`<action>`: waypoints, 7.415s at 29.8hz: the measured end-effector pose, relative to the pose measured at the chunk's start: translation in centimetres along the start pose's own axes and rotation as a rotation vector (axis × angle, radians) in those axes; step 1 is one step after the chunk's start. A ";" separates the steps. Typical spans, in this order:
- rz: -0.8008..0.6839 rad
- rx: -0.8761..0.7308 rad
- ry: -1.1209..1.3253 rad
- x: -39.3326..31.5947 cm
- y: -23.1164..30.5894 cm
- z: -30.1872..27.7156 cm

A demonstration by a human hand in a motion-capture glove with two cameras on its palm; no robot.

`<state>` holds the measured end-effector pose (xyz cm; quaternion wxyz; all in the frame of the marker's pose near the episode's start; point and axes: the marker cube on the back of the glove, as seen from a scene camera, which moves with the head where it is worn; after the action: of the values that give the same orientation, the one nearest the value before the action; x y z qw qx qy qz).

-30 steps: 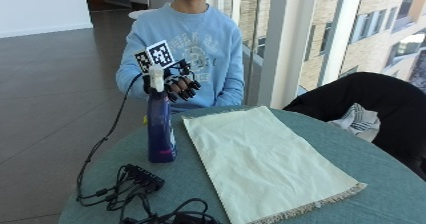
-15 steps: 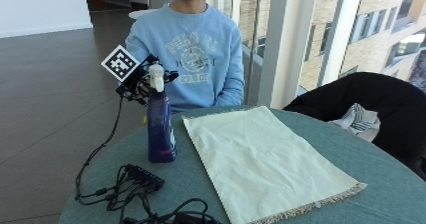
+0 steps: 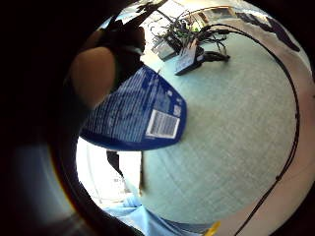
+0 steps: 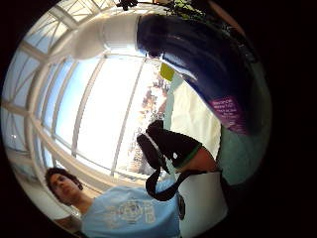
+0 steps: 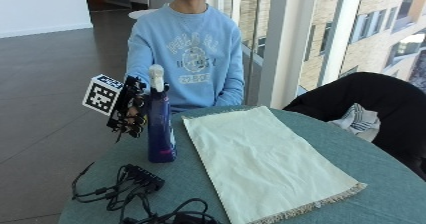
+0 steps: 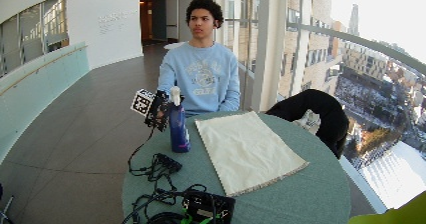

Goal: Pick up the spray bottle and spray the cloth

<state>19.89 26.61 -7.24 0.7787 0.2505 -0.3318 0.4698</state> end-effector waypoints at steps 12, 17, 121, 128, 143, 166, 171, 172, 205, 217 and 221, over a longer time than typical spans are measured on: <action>0.007 0.035 -0.085 0.9 -1.8 2.4; -0.021 0.134 -0.075 0.3 -2.0 3.0; 0.182 -0.765 0.299 -8.8 -5.1 11.5; 0.152 -0.757 0.260 -9.9 -5.1 12.0; -0.259 -0.503 -0.109 -20.2 -3.9 21.1; -0.510 -0.564 -0.282 -25.3 4.0 43.8; -0.507 -0.570 -0.275 -24.8 3.9 43.9; -0.507 -0.572 -0.273 -24.7 3.8 43.9; -0.504 -0.509 0.430 -10.9 4.9 14.3; -0.483 -0.413 0.610 -4.2 7.3 6.4; -0.468 -0.412 0.602 -3.4 7.8 5.9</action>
<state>10.07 23.99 -5.31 0.9600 0.0101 -0.1112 0.2566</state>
